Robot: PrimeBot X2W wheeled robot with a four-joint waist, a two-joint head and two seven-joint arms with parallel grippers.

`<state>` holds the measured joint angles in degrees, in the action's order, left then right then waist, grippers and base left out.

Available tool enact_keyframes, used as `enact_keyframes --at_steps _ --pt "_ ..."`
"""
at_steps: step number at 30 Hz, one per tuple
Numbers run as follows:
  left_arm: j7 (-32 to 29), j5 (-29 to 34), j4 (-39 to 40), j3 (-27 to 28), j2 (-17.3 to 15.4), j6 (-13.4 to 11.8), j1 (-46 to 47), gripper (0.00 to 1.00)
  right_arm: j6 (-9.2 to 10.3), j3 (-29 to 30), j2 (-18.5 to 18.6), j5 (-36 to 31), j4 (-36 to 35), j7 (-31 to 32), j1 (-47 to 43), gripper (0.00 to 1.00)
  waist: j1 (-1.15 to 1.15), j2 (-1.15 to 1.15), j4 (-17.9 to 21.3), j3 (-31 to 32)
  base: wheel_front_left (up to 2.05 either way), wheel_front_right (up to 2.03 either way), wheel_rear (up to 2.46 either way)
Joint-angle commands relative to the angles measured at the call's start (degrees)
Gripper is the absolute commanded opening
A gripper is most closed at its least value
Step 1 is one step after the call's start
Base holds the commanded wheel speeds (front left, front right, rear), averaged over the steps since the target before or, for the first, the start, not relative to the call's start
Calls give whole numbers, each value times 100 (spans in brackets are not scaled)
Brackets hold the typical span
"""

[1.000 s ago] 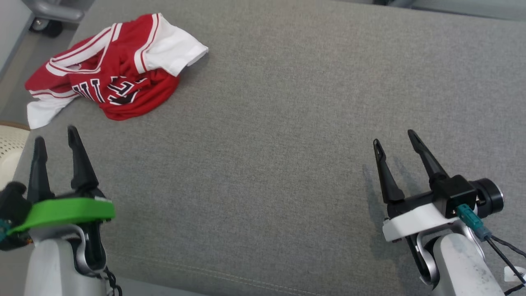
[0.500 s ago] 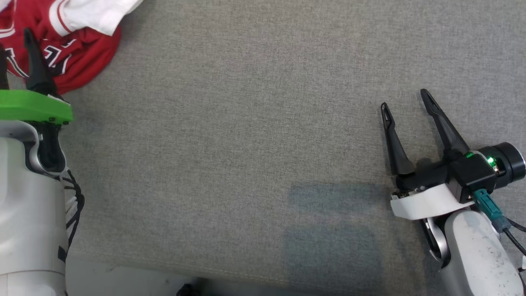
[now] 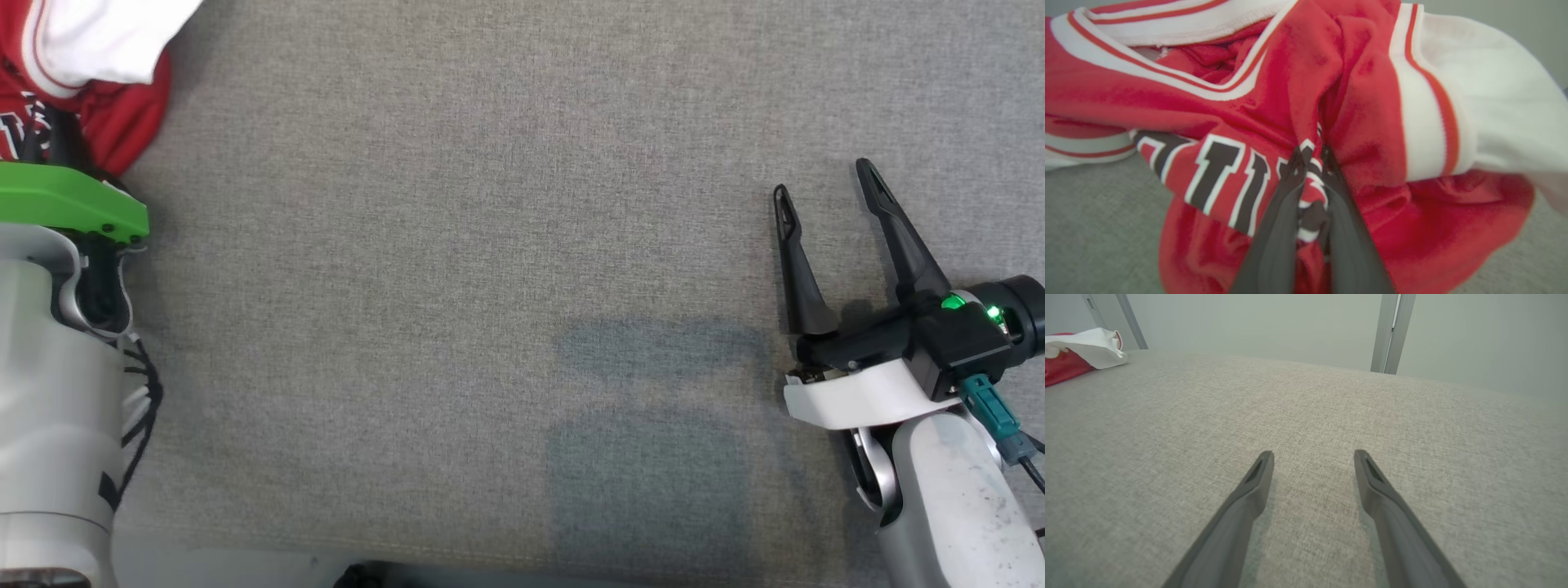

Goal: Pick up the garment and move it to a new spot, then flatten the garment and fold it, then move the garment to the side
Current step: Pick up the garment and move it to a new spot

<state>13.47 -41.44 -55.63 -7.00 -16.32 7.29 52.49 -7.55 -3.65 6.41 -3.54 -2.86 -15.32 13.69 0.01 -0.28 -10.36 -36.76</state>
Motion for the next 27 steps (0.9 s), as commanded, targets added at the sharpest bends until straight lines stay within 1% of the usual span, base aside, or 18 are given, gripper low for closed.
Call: enact_keyframes --at_steps 1,3,5,8,10,12,13,16,18,21,24,27 --pt "14 -142 98 -101 157 28 -160 0 13 14 -1 66 215 31 -157 100 -1 28 -37 208 0 0 0" --pt "82 -309 444 -297 152 28 -262 0 12 -50 -62 115 261 29 -174 100 -1 28 -42 407 0 0 0" --pt "138 -414 847 -466 18 20 -418 0 12 -110 -128 164 310 24 -193 100 -1 28 -41 648 0 0 0" --pt "155 -620 1583 -751 -11 19 -736 0 11 -175 -211 260 406 22 -252 100 -1 28 -11 1053 0 0 0" --pt "152 -731 2117 -956 -109 19 -979 0 11 -221 -255 339 485 17 -320 100 -1 28 29 1344 0 0 0" --pt "18 -784 2703 -1171 -188 19 -1265 0 11 -274 -298 442 544 17 -392 100 -1 28 91 1632 0 0 0" --pt "18 -784 2703 -1171 -188 19 -1265 0 11 -274 -298 442 544 17 -392 100 -1 28 91 1632 0 0 0" --pt "-367 -805 3608 -1489 -307 6 -1750 0 11 -303 -335 584 617 17 -526 100 -1 28 215 2017 0 0 0" --pt "-643 -793 4273 -1668 -356 -118 -2087 0 11 -294 -344 717 639 17 -603 100 -1 28 338 2228 0 0 0" --pt "-1027 -889 5298 -1910 -321 -350 -2597 0 11 -255 -344 975 644 17 -702 100 -1 28 561 2465 0 0 0" --pt "-1366 -887 6196 -2274 -192 -577 -2958 0 11 -165 -348 1143 639 17 -802 100 -1 28 785 2597 0 0 0" --pt "-1660 -819 6755 -2700 -1 -736 -3119 0 11 -131 -348 1237 628 17 -839 100 -1 28 1046 2641 0 0 0"
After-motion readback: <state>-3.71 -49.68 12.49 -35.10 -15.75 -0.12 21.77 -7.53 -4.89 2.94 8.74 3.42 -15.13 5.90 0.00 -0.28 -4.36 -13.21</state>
